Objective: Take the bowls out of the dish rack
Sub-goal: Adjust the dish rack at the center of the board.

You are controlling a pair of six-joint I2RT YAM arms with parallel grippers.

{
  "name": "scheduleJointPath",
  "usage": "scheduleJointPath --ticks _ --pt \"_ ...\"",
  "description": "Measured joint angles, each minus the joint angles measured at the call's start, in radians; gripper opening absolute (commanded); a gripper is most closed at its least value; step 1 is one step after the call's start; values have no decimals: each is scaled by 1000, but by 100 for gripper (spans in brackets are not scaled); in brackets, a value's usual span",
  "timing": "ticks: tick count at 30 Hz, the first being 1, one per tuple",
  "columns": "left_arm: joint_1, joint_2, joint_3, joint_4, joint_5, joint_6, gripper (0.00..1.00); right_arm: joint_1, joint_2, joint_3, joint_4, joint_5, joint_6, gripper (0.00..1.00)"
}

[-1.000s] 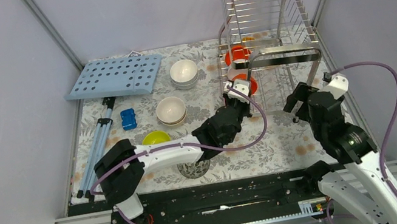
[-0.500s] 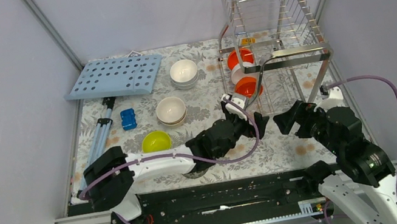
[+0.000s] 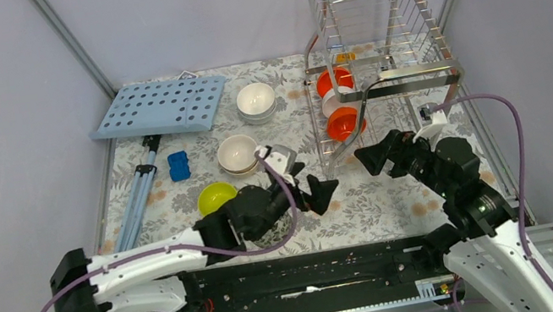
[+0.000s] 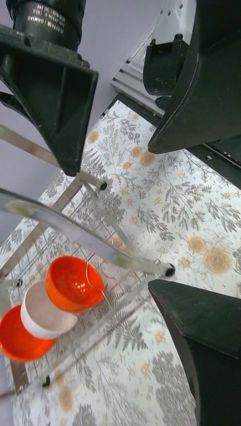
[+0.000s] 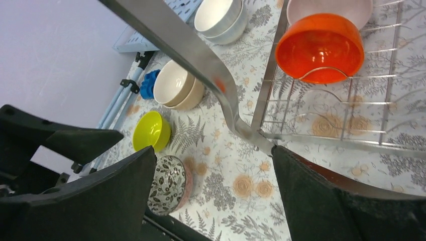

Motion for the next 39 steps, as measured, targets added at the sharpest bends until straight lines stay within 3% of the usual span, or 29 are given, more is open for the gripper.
scheduleJointPath --ticks 5,11,16,22,27,39 --pt "0 -156 -79 -71 -58 6 99 0 55 -45 161 8 15 90" --pt "0 -230 -138 -130 -125 6 99 1 188 -48 328 21 22 84" --pt "0 -234 -138 -153 -155 7 99 5 284 -48 390 72 13 71" --pt "0 -225 -138 -154 -182 7 99 19 295 -48 408 114 -6 48" --pt "2 -185 -138 -154 -192 9 99 28 301 -22 375 189 -14 39" --pt "47 -154 -138 -138 -177 39 99 26 154 7 106 422 -44 36"
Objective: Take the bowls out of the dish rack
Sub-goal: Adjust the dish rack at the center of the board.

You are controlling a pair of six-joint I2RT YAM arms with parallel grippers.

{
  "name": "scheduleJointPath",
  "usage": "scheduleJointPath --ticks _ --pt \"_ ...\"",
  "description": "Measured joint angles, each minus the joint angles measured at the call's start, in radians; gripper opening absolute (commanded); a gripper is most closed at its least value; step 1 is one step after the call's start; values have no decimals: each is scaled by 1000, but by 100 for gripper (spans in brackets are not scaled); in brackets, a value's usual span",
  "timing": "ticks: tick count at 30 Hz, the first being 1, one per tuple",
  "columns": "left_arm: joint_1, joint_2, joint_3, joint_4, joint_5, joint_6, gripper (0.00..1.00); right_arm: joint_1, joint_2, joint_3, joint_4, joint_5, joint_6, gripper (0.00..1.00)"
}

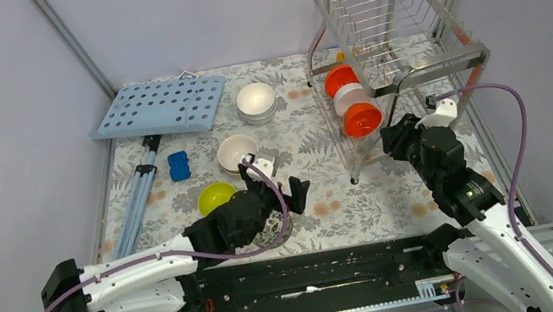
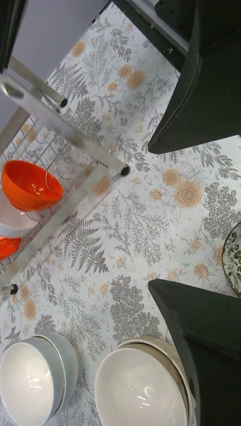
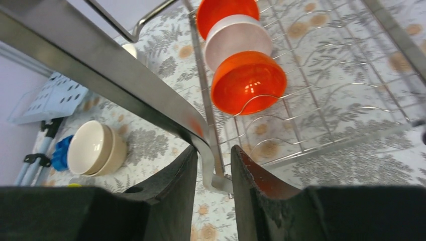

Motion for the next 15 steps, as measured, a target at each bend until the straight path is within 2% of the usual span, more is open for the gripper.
scheduleJointPath --ticks 7,15 --pt "80 76 29 34 83 3 99 0 -64 18 -117 122 -29 33" --pt "197 237 142 141 203 2 99 -9 -137 35 -242 236 -58 31"
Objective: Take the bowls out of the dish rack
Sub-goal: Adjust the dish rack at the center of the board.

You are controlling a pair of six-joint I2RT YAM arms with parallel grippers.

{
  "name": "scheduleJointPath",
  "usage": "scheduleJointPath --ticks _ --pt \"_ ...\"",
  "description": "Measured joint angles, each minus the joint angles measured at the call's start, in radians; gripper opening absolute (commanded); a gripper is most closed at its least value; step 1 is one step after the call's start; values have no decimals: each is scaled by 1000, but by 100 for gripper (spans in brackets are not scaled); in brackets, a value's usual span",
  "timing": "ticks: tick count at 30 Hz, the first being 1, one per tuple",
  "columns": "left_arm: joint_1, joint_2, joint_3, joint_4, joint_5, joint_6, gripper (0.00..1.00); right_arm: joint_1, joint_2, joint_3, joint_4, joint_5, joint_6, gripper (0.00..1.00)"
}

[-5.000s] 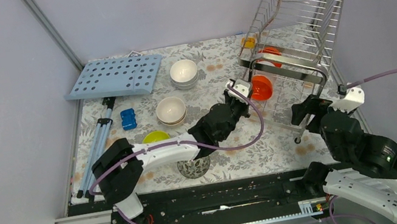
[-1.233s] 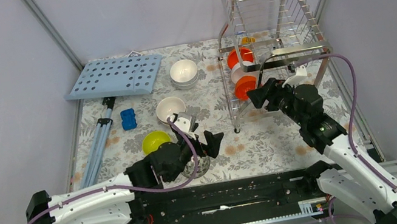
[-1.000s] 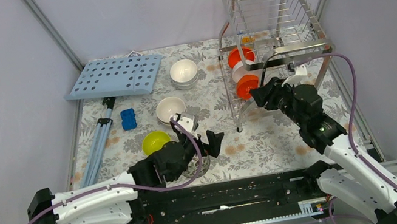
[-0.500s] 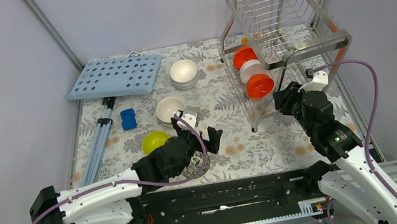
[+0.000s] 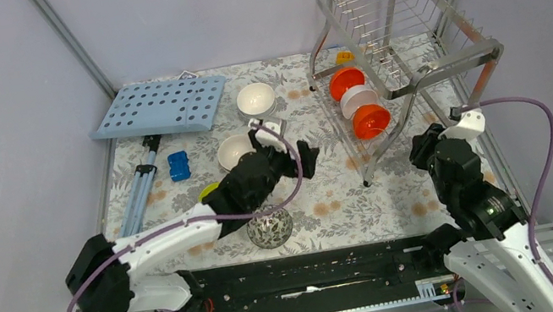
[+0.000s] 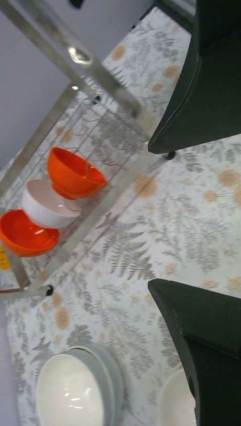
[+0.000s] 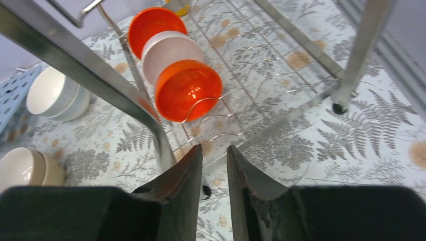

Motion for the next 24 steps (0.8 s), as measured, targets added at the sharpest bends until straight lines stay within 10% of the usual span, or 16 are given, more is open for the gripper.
scheduleJointPath --ticks 5,11,24 --pt "103 170 122 98 72 7 99 -2 -37 14 -76 34 -4 39" --pt "241 457 388 201 172 8 99 -3 -177 14 -55 -119 -14 74" --pt "436 1039 948 294 378 -11 98 -3 -198 15 -17 -341 -23 78"
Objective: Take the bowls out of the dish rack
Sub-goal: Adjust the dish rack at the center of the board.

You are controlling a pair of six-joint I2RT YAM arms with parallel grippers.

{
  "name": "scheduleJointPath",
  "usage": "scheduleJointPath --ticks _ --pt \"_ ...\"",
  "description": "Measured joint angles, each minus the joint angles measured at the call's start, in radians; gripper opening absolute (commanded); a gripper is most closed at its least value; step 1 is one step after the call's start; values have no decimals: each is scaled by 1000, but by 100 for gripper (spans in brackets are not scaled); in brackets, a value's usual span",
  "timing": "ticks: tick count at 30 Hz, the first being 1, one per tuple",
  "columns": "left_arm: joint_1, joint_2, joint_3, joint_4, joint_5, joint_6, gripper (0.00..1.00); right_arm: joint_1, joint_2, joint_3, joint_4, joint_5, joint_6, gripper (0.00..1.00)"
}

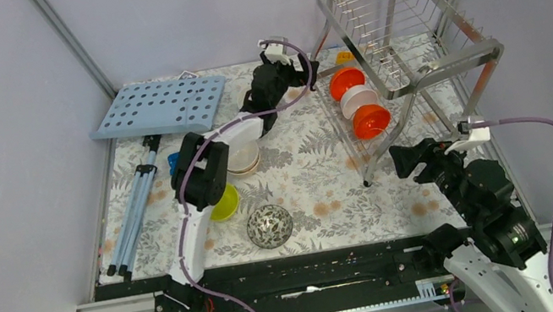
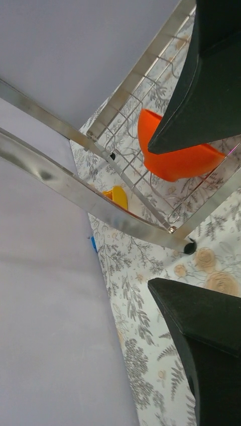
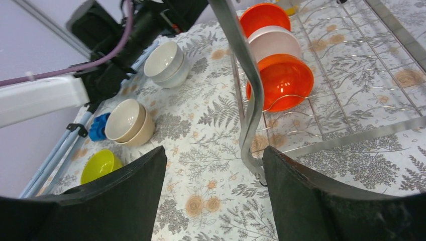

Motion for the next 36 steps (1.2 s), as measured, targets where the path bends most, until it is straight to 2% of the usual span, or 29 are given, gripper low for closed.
scheduleJointPath --ticks 7,14,17,19,22,27,36 --pt "8 158 191 8 77 96 99 0 -54 0 -19 -40 0 78" --pt "5 298 415 8 80 190 99 0 -100 0 -67 -92 18 77" --pt "6 351 465 8 76 202 95 0 -106 0 -79 -111 27 78" --pt "6 382 483 9 76 206 85 0 -112 0 -88 -118 34 78" --pt "6 425 510 14 76 214 64 0 -118 0 -92 -123 42 78" --pt "6 457 542 18 72 228 45 0 -121 0 -102 -134 50 78" --pt "0 460 562 54 85 249 20 0 -123 0 -109 -132 57 78"
